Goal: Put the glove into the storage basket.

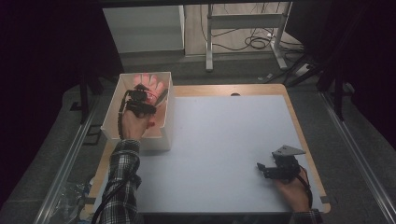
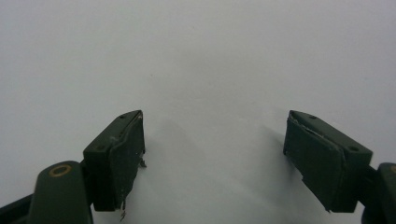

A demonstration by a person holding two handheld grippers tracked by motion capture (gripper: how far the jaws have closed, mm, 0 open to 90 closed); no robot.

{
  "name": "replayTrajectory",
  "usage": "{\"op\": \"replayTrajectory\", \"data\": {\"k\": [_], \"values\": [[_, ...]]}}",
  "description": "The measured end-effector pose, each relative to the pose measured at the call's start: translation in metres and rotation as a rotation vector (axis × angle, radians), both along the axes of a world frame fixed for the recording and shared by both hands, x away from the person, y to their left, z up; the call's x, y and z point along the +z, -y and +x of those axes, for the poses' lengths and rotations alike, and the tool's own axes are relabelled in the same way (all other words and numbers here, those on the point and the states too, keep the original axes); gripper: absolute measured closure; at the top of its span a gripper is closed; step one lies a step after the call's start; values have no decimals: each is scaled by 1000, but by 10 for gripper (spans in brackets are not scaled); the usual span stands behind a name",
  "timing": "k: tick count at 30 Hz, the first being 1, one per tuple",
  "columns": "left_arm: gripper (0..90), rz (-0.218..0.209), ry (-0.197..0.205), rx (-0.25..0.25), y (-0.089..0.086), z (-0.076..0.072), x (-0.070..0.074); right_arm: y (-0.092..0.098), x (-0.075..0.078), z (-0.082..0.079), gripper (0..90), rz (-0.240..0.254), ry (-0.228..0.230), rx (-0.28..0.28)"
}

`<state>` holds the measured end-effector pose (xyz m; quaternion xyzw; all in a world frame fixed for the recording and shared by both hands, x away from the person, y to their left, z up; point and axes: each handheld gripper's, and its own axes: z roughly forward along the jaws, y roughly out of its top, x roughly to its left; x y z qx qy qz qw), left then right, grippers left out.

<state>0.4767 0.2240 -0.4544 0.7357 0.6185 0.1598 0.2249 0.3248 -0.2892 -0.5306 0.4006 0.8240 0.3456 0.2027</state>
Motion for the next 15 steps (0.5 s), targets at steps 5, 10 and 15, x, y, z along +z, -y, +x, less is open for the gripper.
{"op": "replayTrajectory", "data": {"k": [5,10,15], "values": [[491,19,-41,5,7,10,-12,0,0,0,211,0,0,0],[479,40,-97,10,11,18,-25,0,0,0,212,0,1,0],[464,49,-141,7,14,24,-36,0,0,0,212,1,1,0]]}}
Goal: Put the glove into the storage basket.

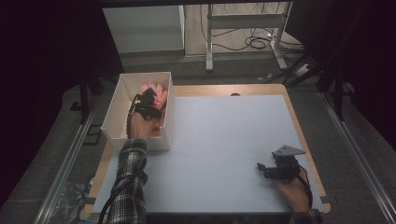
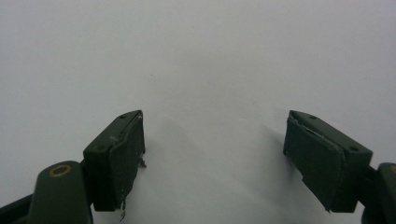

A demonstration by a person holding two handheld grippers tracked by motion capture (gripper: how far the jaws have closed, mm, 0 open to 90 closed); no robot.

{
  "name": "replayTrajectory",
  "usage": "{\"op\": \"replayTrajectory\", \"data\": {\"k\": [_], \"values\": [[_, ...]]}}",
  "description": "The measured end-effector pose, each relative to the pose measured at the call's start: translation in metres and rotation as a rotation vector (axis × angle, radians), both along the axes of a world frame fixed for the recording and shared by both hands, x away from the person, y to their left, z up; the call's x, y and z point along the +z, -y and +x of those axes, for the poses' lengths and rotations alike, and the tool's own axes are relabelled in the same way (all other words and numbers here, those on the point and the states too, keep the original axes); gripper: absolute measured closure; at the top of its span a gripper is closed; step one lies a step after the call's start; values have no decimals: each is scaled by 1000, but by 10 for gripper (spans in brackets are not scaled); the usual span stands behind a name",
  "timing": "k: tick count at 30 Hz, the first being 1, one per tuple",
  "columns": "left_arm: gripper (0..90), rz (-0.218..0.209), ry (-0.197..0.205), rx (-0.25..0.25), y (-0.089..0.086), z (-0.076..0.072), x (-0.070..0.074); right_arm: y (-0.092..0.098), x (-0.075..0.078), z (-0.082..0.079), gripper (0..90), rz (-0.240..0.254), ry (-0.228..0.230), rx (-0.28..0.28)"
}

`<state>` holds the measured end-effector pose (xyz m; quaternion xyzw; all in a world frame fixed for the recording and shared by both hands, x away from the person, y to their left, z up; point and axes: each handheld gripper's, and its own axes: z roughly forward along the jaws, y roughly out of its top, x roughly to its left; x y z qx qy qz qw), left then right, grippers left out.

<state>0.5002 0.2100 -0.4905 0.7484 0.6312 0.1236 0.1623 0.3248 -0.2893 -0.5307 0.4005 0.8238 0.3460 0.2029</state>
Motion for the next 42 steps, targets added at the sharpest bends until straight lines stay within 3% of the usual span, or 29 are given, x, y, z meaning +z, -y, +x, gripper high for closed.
{"op": "replayTrajectory", "data": {"k": [4,7,13,18,27,36,42], "values": [[424,3,-35,-10,2,5,-5,0,0,0,212,0,0,0],[344,31,-58,-28,5,6,-8,0,0,0,211,0,0,0],[144,15,-48,-26,3,6,-6,0,0,0,212,0,0,0],[53,4,-3,-13,1,4,0,0,0,0,211,0,0,0],[43,-40,85,-21,-4,-8,24,0,0,0,211,0,0,0],[28,-55,192,-47,-9,-36,48,0,0,0,209,-1,1,-1],[27,-62,228,-83,-12,-57,55,0,0,0,207,-2,2,-3]]}}
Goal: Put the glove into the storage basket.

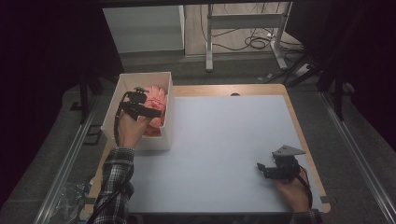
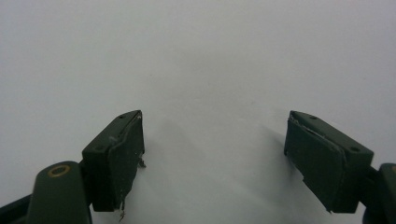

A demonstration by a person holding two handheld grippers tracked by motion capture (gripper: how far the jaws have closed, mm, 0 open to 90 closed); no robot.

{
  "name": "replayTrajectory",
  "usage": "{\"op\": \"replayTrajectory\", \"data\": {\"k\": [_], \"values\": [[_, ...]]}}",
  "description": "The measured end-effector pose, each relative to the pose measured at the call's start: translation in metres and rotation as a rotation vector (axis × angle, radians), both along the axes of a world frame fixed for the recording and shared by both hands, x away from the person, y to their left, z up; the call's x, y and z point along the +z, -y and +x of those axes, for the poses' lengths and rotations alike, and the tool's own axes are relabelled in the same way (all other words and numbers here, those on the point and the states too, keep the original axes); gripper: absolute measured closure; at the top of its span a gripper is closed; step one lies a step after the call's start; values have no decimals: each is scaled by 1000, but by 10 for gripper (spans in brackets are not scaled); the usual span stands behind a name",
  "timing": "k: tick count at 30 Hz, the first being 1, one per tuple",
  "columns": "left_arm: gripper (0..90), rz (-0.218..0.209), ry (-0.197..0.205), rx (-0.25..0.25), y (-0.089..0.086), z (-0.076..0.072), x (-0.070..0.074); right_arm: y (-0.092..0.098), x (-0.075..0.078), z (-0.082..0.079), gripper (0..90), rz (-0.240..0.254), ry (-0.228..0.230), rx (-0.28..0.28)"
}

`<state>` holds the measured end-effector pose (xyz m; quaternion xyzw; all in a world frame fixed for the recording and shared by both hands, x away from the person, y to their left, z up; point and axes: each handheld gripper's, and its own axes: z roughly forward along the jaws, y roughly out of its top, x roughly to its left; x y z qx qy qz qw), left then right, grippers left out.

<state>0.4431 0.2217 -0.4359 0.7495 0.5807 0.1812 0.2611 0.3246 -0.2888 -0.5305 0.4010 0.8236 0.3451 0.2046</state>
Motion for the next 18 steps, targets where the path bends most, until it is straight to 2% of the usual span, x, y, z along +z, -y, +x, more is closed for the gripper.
{"op": "replayTrajectory", "data": {"k": [6,11,18], "values": [[25,-9,45,-21,-4,-25,9,0,0,0,205,-1,0,-1],[25,-11,81,-44,-7,-50,11,0,0,0,204,-1,1,-1],[23,-26,102,-63,-8,-70,10,0,0,0,201,-2,-3,-2]]}}
